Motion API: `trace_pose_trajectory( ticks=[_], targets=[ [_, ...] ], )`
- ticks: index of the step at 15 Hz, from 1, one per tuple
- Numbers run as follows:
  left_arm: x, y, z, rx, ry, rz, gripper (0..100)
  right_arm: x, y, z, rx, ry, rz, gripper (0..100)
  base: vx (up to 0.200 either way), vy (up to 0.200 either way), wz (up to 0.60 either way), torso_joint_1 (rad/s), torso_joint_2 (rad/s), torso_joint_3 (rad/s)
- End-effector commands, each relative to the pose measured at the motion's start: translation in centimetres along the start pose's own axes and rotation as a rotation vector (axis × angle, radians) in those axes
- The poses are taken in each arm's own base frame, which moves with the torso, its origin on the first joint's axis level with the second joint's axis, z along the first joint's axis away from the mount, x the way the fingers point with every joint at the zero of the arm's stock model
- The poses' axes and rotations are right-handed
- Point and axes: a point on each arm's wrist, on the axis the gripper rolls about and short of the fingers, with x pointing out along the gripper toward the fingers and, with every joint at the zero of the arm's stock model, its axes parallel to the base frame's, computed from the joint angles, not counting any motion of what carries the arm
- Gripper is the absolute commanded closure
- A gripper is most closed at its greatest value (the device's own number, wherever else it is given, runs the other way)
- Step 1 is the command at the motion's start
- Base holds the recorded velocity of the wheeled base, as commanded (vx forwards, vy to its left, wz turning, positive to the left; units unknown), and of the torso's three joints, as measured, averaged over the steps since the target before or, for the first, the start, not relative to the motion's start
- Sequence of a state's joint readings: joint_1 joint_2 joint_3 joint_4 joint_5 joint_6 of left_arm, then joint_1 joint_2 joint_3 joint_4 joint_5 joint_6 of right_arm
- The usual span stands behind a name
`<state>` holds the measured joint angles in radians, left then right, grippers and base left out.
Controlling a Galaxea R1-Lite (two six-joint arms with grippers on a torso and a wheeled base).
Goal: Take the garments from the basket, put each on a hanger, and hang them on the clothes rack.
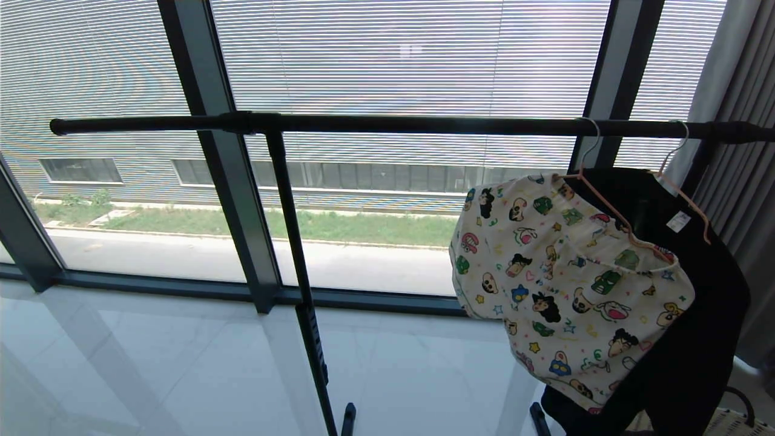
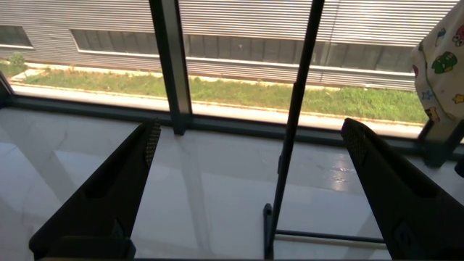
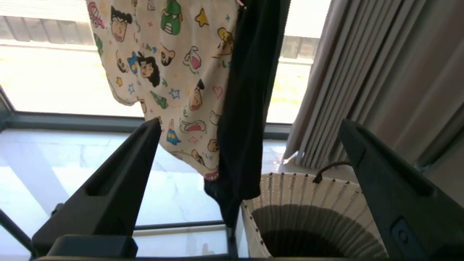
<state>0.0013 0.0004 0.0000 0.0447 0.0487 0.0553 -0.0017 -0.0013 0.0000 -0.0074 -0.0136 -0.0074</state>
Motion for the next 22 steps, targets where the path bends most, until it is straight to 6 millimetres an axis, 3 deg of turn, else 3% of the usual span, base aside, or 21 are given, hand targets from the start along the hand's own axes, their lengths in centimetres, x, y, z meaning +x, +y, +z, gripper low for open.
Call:
trace_pose_trajectory(
  ticks=[1,5,18,22],
  targets=[
    [-0.02,0.00,0.04,0.001,-0.002,0.001,0,0.01,0.00,0.01,0.000,0.001,0.000,0,-0.200,0.000,0.00,0.022,0.00,0.002],
    [0.00,0.00,0.00,0.000,-0.001,0.001,0,0.01,0.00,0.01,0.000,0.001,0.000,0,-0.200,0.000,0.00,0.002,0.00,0.005],
    [-0.02,0.00,0.03,-0.006,-0.001,0.001,0,0.01,0.00,0.01,-0.011,0.001,0.000,0,0.000,0.000,0.00,0.000,0.00,0.000],
    [-0.02,0.00,0.04,-0.006,-0.002,0.001,0,0.01,0.00,0.01,-0.011,0.001,0.000,0,0.000,0.000,0.00,-0.133,0.32,0.181]
  ],
)
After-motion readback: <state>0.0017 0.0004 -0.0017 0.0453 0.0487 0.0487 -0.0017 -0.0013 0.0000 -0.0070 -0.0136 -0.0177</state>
